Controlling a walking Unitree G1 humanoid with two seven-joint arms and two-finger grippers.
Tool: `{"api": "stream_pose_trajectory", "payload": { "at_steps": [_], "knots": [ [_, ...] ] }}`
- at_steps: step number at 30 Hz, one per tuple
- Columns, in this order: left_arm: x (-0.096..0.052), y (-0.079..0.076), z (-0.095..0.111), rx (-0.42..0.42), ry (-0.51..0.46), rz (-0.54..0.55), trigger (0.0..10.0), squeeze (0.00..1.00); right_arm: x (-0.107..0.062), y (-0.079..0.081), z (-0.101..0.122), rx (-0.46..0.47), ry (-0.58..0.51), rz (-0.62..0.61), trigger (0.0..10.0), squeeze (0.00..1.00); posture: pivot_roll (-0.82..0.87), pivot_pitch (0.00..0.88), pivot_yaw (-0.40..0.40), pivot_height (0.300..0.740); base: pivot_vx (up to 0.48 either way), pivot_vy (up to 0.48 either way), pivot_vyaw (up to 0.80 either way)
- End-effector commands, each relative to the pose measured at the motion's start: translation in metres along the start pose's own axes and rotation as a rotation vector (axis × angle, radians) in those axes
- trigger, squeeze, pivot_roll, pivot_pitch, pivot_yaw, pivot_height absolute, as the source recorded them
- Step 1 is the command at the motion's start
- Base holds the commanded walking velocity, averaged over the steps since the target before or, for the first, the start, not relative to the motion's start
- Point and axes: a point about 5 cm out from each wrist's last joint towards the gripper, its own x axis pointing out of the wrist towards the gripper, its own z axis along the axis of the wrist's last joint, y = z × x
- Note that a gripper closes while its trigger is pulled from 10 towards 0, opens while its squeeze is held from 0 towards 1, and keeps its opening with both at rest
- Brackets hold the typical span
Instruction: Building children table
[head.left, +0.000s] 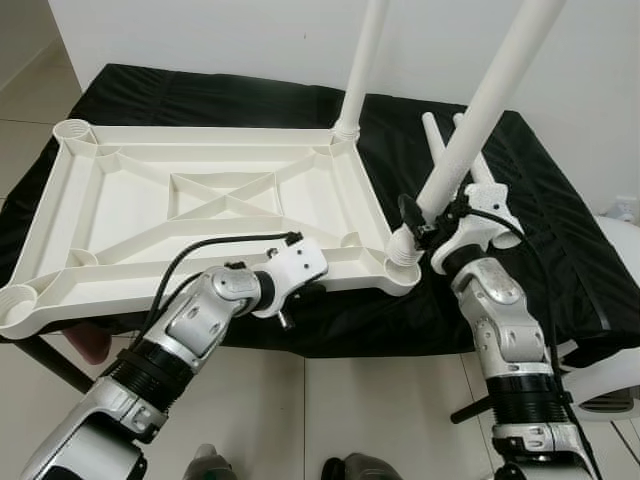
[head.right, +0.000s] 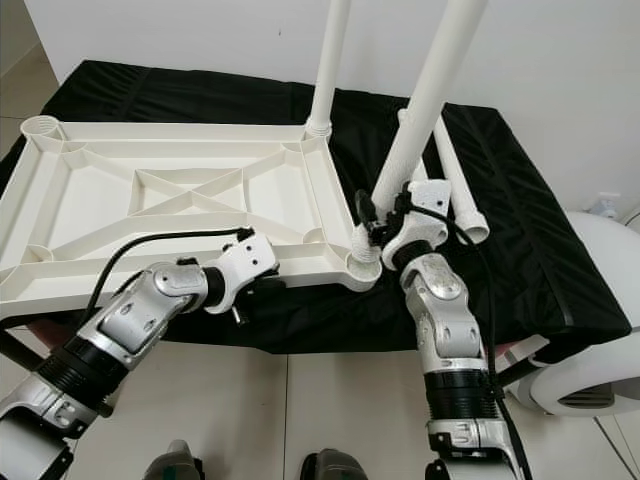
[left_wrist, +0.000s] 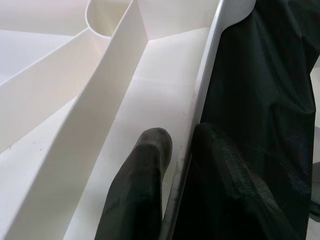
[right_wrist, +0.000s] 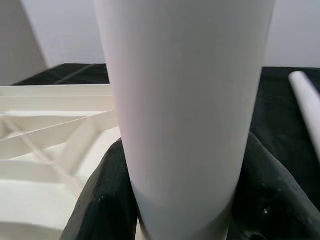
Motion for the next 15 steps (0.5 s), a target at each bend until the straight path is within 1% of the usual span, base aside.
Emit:
{"api": "stream_pose_trajectory", "payload": {
  "at_steps": [1, 6, 10, 15],
  "knots": [
    [-0.002, 0.006, -0.011, 0.003, 0.063, 0.039, 10.0, 0.00, -0.002, 0.003, 0.004, 0.009, -0.011, 0.033, 10.0, 0.00, 0.03, 0.023, -0.070, 0.740, 0.000, 0.000, 0.00],
    [-0.002, 0.007, -0.010, 0.006, 0.060, 0.040, 10.0, 0.00, -0.004, 0.005, 0.001, 0.022, 0.021, 0.043, 10.0, 0.00, 0.04, 0.023, -0.071, 0.740, 0.000, 0.000, 0.00],
    [-0.003, 0.007, -0.010, 0.008, 0.059, 0.041, 10.0, 0.00, -0.011, 0.000, -0.005, 0.028, 0.054, 0.019, 10.0, 0.00, 0.03, 0.026, -0.071, 0.740, 0.000, 0.000, 0.00],
    [-0.003, 0.008, -0.010, 0.008, 0.060, 0.042, 10.0, 0.00, -0.016, -0.004, -0.004, 0.036, 0.069, 0.009, 10.0, 0.00, 0.03, 0.027, -0.072, 0.740, 0.000, 0.000, 0.00]
  ]
}}
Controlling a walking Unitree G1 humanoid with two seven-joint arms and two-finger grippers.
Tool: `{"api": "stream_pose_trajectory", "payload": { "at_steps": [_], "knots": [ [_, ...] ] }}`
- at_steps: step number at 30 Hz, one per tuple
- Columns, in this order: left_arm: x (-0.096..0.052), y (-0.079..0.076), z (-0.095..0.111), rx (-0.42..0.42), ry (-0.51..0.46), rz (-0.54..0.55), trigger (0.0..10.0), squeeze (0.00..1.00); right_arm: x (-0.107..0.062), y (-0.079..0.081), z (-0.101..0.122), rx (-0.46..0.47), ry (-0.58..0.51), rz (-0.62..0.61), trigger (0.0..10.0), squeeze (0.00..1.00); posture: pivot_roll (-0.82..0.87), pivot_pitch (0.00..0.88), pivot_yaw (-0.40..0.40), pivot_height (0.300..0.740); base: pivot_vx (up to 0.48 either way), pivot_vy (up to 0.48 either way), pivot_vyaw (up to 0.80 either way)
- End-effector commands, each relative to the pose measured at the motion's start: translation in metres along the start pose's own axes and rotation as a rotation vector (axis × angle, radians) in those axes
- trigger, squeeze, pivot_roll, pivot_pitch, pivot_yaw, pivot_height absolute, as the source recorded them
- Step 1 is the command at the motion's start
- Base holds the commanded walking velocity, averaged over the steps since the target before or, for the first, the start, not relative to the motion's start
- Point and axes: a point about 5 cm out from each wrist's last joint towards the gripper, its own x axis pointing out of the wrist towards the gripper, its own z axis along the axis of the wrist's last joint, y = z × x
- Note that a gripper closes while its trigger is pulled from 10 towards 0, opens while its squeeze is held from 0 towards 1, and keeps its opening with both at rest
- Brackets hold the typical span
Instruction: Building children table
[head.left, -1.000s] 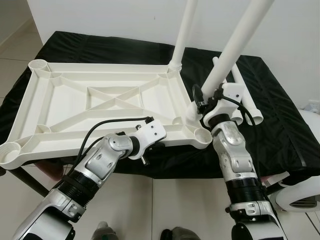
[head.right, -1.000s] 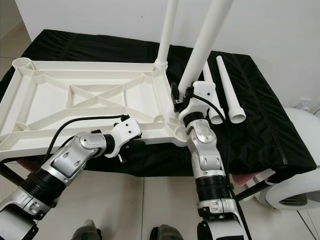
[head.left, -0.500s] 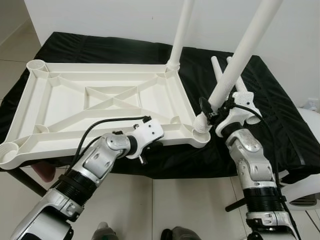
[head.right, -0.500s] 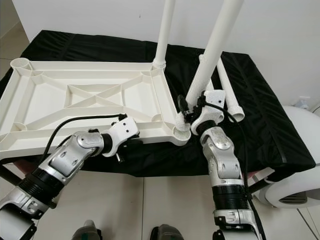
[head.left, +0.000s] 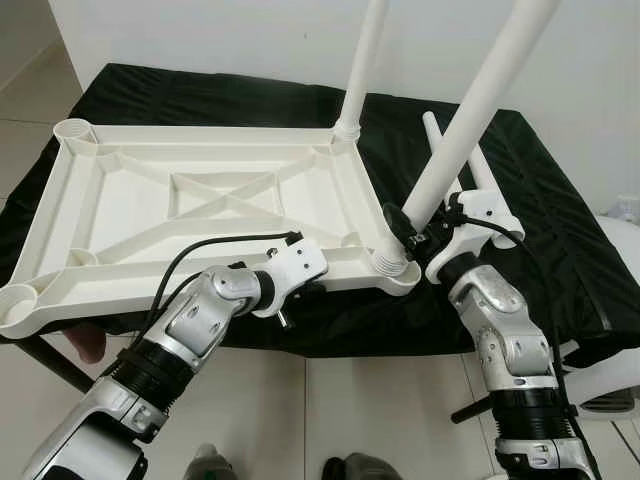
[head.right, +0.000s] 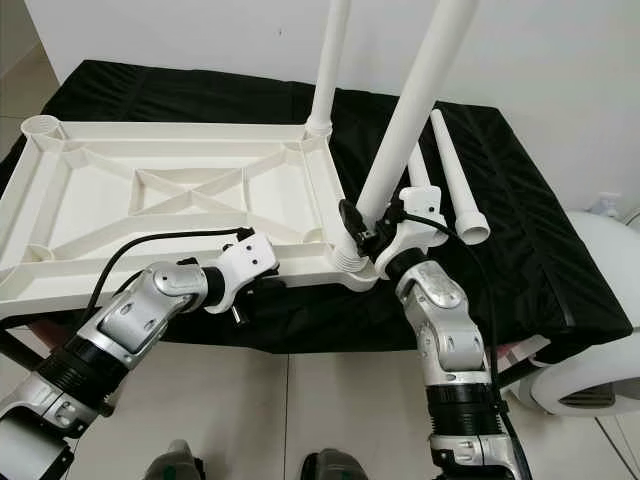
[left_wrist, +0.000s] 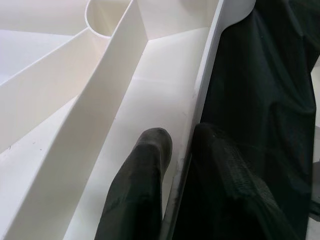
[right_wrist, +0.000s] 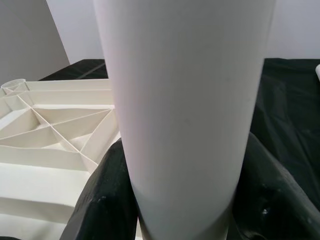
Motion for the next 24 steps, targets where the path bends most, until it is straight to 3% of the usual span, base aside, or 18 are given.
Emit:
{"api": "stream_pose_trajectory", "payload": {
  "at_steps": [1, 4, 13, 24],
  "knots": [
    [-0.003, 0.007, -0.010, 0.005, 0.060, 0.043, 10.0, 0.00, -0.005, -0.005, -0.006, 0.010, 0.039, -0.017, 10.0, 0.00, 0.03, 0.027, -0.072, 0.740, 0.000, 0.000, 0.00],
    [-0.002, 0.007, -0.010, 0.007, 0.058, 0.043, 10.0, 0.00, -0.013, -0.010, -0.006, 0.002, 0.056, -0.029, 10.0, 0.00, 0.02, 0.027, -0.070, 0.740, 0.000, 0.000, 0.00],
    [-0.001, 0.007, -0.009, 0.011, 0.054, 0.042, 10.0, 0.00, -0.014, -0.014, -0.006, -0.013, 0.064, -0.044, 10.0, 0.00, 0.02, 0.024, -0.068, 0.740, 0.000, 0.000, 0.00],
    [-0.002, 0.007, -0.008, 0.018, 0.051, 0.040, 10.0, 0.00, -0.017, -0.013, -0.023, 0.011, 0.111, -0.055, 10.0, 0.00, 0.03, 0.019, -0.068, 0.740, 0.000, 0.000, 0.00]
  ]
}}
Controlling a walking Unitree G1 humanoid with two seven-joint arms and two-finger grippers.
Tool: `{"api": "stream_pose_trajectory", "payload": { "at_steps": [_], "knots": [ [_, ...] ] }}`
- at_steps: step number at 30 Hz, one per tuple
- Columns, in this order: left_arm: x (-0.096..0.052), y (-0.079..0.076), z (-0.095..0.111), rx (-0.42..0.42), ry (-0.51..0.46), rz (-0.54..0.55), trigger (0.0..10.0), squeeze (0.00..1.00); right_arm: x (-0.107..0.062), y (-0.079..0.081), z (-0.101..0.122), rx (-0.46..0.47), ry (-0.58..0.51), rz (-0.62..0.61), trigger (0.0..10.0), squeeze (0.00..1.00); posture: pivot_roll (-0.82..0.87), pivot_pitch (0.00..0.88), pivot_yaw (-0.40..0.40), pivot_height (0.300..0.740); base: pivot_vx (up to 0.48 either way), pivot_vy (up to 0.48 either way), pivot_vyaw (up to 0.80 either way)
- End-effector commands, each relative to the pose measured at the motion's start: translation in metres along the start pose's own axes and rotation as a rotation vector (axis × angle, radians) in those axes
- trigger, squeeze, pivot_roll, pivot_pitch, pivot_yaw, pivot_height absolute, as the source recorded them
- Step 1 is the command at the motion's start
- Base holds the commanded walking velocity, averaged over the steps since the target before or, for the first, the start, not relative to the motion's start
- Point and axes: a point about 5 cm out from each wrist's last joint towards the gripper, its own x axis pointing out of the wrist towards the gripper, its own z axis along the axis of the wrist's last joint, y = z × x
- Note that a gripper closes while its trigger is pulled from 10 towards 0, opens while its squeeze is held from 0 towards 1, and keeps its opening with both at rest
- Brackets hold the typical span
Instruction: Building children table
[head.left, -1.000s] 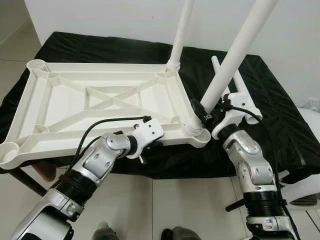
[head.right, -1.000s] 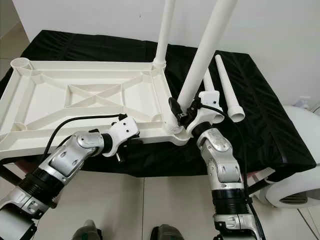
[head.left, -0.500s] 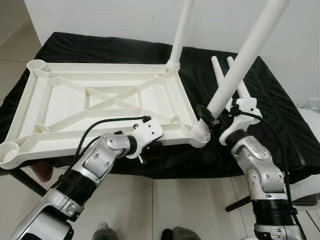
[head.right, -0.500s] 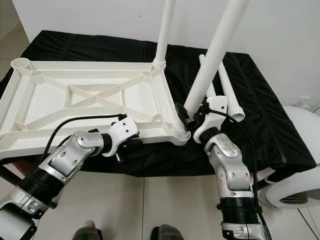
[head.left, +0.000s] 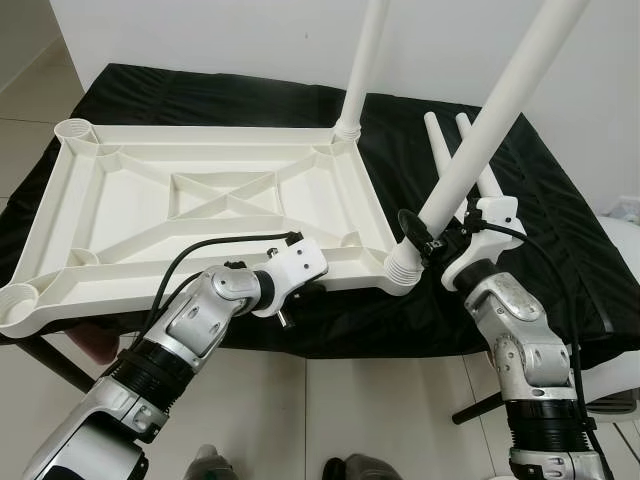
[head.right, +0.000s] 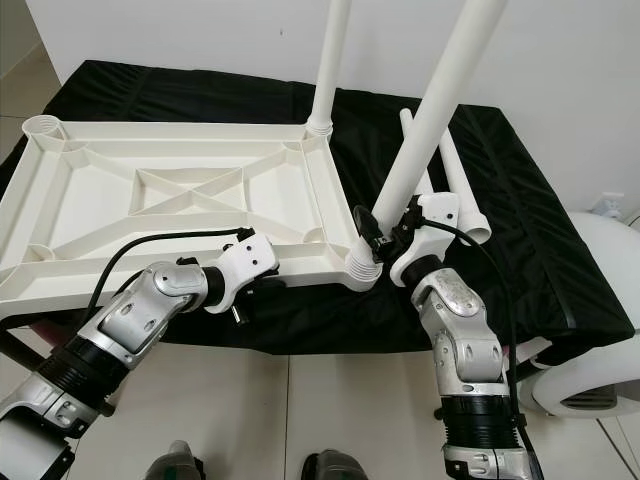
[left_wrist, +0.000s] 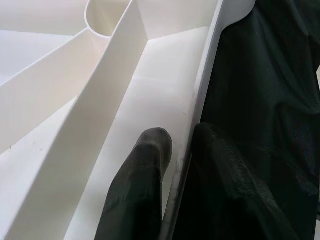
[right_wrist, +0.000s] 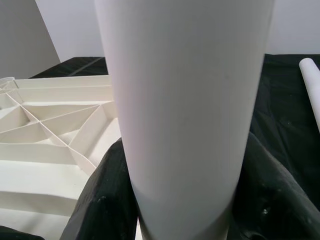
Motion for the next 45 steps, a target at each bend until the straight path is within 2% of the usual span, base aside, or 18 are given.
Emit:
{"api": "stream_pose_trajectory", "payload": {
  "at_steps": [1, 12, 35, 42, 45],
  "knots": [
    [-0.003, 0.007, -0.008, 0.011, 0.053, 0.039, 10.0, 0.00, -0.006, -0.004, -0.023, 0.023, 0.098, -0.026, 10.0, 0.00, 0.03, 0.019, -0.068, 0.740, 0.000, 0.000, 0.00],
    [-0.004, 0.007, -0.007, 0.013, 0.051, 0.037, 10.0, 0.00, -0.009, -0.014, -0.028, 0.014, 0.118, -0.066, 10.0, 0.00, 0.02, 0.026, -0.064, 0.740, 0.000, 0.000, 0.00],
    [-0.006, 0.008, -0.007, 0.015, 0.052, 0.039, 10.0, 0.00, -0.006, 0.007, -0.038, 0.014, 0.127, 0.002, 10.0, 0.00, 0.03, 0.035, -0.063, 0.740, 0.000, 0.000, 0.00],
    [-0.007, 0.008, -0.006, 0.016, 0.050, 0.039, 10.0, 0.00, -0.006, 0.004, -0.040, 0.026, 0.134, -0.041, 10.0, 0.00, 0.03, 0.036, -0.063, 0.740, 0.000, 0.000, 0.00],
    [-0.007, 0.008, -0.005, 0.018, 0.048, 0.039, 10.0, 0.00, -0.003, 0.000, -0.040, 0.032, 0.125, -0.107, 10.0, 0.00, 0.03, 0.036, -0.063, 0.740, 0.000, 0.000, 0.00]
  ]
}}
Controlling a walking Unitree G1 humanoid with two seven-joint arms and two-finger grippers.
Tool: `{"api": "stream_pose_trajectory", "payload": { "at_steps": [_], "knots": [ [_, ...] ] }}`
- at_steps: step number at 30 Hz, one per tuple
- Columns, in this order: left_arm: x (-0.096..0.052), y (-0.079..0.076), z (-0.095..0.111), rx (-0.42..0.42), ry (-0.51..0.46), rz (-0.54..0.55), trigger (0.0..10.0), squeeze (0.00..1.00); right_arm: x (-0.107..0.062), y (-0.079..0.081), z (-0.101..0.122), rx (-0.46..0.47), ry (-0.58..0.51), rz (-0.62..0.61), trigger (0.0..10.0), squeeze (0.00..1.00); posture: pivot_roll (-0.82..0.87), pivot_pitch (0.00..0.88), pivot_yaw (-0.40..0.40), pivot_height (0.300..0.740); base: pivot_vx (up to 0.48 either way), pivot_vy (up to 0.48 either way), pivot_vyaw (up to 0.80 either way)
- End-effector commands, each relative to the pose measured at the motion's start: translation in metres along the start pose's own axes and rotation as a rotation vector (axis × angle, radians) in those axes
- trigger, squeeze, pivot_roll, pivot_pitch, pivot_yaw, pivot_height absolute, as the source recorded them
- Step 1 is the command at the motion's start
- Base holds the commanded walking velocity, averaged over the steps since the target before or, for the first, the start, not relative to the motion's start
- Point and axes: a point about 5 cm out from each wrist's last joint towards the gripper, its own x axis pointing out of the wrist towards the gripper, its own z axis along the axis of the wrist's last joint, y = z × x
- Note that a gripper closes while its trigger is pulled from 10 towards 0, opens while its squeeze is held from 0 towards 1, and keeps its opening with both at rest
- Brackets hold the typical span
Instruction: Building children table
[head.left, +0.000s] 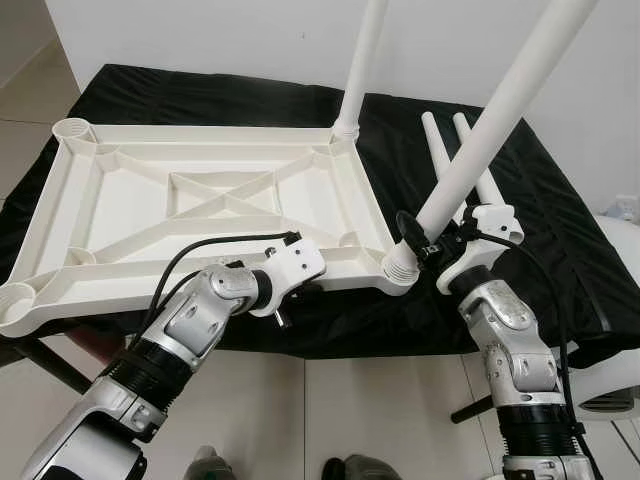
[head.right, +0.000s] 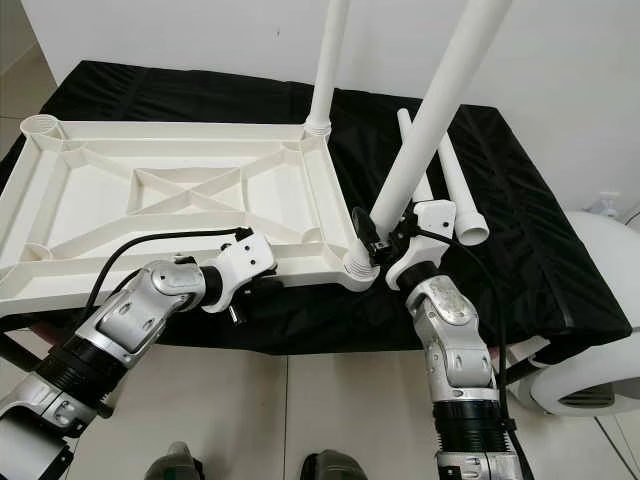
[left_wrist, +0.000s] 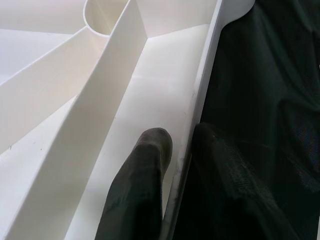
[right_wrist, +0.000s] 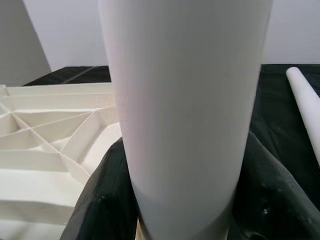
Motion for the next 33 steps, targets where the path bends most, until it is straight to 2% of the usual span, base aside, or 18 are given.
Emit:
{"api": "stream_pose_trajectory", "payload": {
  "at_steps": [1, 10, 18, 26, 33],
  "knots": [
    [-0.005, 0.006, -0.004, 0.011, 0.034, 0.039, 10.0, 0.00, -0.005, -0.005, -0.027, 0.022, 0.131, -0.053, 10.0, 0.00, 0.03, 0.036, -0.063, 0.740, 0.000, 0.000, 0.00],
    [-0.005, 0.006, -0.002, 0.012, 0.029, 0.040, 10.0, 0.00, -0.006, -0.005, -0.031, 0.024, 0.109, -0.149, 10.0, 0.00, 0.03, 0.040, -0.064, 0.740, 0.000, 0.000, 0.00],
    [-0.005, 0.006, -0.001, 0.012, 0.027, 0.040, 10.0, 0.00, -0.007, 0.001, -0.035, -0.008, 0.114, -0.117, 10.0, 0.00, 0.03, 0.042, -0.065, 0.740, 0.000, 0.000, 0.00],
    [-0.006, 0.007, -0.001, 0.010, 0.024, 0.046, 10.0, 0.00, -0.009, 0.015, -0.038, -0.025, 0.113, -0.067, 10.0, 0.00, 0.03, 0.041, -0.069, 0.740, 0.000, 0.000, 0.00],
    [-0.006, 0.007, 0.000, 0.010, 0.022, 0.046, 10.0, 0.00, -0.010, 0.008, -0.042, -0.019, 0.129, -0.107, 10.0, 0.00, 0.03, 0.041, -0.068, 0.740, 0.000, 0.000, 0.00]
  ]
}}
